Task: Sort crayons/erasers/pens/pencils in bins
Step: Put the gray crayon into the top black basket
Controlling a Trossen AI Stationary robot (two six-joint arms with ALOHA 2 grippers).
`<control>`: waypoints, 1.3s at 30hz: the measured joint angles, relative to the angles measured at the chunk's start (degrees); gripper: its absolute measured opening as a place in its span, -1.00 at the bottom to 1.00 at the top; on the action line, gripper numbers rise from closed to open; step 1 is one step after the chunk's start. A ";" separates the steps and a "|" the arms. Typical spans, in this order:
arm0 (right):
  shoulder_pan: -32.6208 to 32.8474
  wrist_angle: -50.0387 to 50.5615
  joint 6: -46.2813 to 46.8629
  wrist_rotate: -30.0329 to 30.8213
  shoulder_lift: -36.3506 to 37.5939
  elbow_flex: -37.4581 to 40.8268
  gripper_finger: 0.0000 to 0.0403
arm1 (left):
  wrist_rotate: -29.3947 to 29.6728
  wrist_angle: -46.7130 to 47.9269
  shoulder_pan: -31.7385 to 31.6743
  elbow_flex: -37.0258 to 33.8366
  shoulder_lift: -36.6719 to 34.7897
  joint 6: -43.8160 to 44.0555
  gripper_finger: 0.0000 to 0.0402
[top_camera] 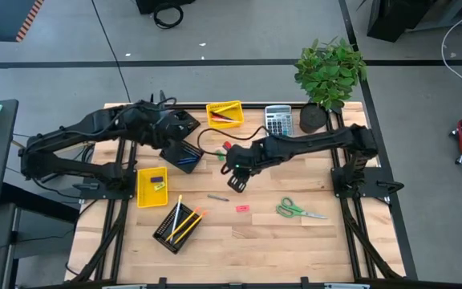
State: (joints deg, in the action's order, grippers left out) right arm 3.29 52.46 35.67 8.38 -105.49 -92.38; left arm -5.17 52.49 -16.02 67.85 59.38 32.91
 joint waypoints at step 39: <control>16.59 -15.36 -1.28 2.32 12.76 0.00 -0.34 | 20.40 -6.52 28.11 -0.15 1.27 41.11 -0.19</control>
State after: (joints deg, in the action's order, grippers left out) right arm 19.88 37.11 34.39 10.70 -92.72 -92.38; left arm 15.23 45.97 12.10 67.70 60.65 74.02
